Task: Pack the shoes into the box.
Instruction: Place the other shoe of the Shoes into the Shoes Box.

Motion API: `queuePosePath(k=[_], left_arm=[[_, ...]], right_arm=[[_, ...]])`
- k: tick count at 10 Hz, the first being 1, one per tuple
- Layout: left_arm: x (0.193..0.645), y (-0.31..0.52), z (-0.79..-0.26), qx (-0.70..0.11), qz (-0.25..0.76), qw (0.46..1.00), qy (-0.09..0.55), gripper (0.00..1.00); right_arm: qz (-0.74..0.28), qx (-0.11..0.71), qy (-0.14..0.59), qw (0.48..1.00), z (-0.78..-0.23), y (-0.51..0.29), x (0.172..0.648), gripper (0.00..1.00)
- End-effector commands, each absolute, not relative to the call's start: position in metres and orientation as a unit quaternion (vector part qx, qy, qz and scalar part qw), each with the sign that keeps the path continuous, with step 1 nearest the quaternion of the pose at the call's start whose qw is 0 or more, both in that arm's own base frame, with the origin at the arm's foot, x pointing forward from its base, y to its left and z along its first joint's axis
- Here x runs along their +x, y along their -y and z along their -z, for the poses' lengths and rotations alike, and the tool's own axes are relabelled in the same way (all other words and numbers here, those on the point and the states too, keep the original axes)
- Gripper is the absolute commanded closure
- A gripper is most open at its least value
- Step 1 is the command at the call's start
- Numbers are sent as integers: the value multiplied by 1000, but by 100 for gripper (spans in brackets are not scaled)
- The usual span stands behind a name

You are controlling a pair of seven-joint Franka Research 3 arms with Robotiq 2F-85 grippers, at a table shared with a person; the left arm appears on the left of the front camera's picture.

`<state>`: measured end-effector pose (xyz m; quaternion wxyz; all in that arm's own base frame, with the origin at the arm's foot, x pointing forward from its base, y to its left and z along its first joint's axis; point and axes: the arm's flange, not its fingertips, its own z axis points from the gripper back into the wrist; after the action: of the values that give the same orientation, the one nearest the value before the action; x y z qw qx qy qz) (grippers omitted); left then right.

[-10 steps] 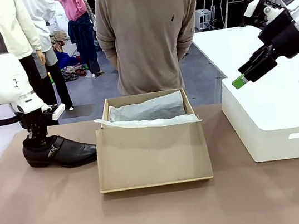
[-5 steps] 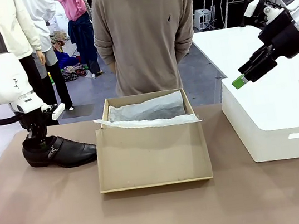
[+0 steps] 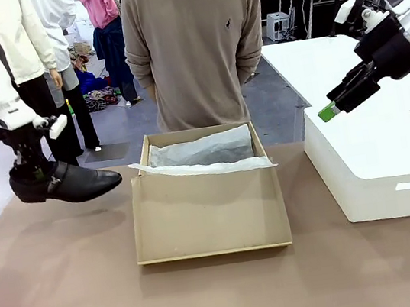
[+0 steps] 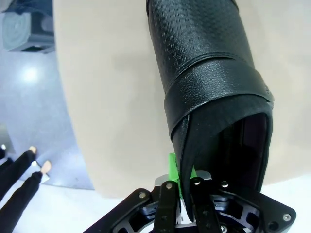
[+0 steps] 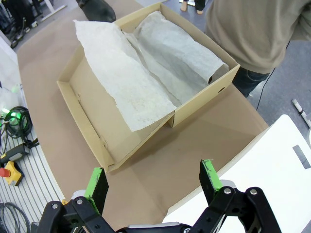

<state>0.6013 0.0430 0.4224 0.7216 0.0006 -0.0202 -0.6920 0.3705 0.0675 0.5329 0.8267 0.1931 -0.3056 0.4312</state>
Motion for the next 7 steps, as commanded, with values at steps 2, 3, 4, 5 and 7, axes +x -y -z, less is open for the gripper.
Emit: queuePosePath(k=[2,3,4,5,7], left_arm=[[610,-46,-469,0,651,759,-7,100],[609,-44,-481,-7,619,785,-16,100],[606,-43,-493,-13,584,811,-19,100],[602,-44,-502,-21,549,835,-18,100],[590,-45,-519,-29,490,871,-13,100]], right_arm=[[-434,204,314,819,-533,-67,374,0],[-434,204,314,819,-533,-67,374,0],[-434,204,314,819,-533,-67,374,0],[-434,204,314,819,-533,-67,374,0],[-434,204,314,819,-533,-67,374,0]])
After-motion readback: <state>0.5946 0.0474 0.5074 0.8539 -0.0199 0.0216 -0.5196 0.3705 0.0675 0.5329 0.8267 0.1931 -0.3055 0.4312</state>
